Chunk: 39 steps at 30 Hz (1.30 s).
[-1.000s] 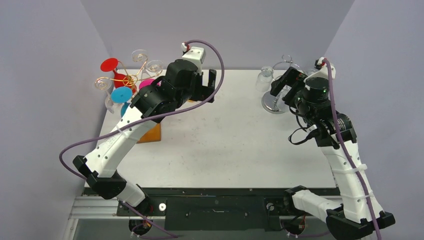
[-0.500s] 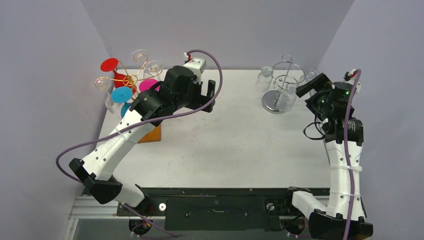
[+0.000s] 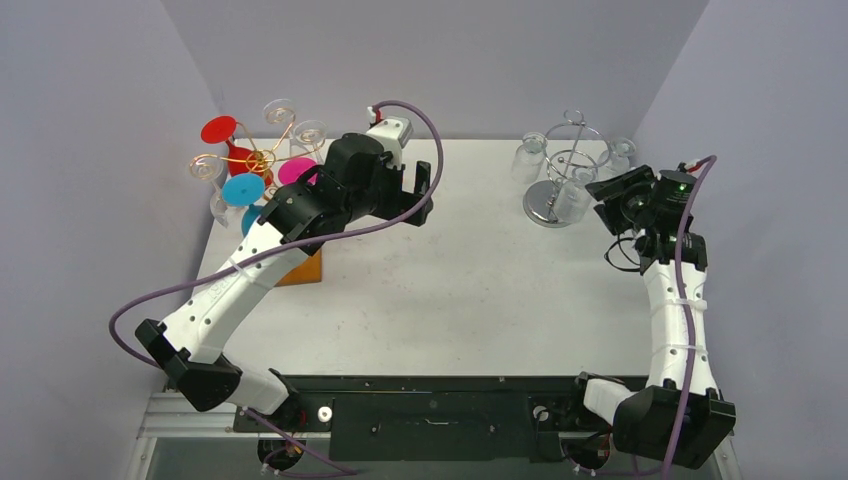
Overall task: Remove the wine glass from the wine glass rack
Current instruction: Pick up the wine glass from the wine rack.
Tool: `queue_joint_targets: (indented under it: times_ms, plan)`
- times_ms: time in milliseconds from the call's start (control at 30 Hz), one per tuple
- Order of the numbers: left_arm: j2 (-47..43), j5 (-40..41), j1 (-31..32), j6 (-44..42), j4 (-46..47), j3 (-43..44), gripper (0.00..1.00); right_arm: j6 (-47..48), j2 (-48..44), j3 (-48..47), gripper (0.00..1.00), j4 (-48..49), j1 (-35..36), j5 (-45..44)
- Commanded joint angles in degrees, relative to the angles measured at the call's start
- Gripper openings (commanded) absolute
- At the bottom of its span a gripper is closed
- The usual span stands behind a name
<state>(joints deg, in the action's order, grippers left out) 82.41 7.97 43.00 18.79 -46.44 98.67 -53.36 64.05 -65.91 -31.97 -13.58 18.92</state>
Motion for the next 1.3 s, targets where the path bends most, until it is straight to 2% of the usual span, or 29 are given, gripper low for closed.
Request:
queue_joint_targets:
  times_ms: [0,600,1067,1267]
  plan:
    - [-2.5,-1.3,-0.5,-0.2,3.7,-0.6,0.96,-7.1,0.6,2.2,0.45,9.3,-0.3,1.2]
    - [-3.4,-2.3,-1.8,0.2,4.7,-2.1,0.96,-17.9,2.7,6.3,0.34,19.0,1.4,-3.6]
    - [-3.8,-2.6,-2.4,0.5,5.0,-2.7,0.96,-21.0,5.5,7.3,0.25,21.9,3.6,-6.0]
    - [-3.8,-2.7,-2.5,0.5,4.9,-2.8,0.96,-21.8,5.3,8.1,0.19,22.2,3.7,-7.0]
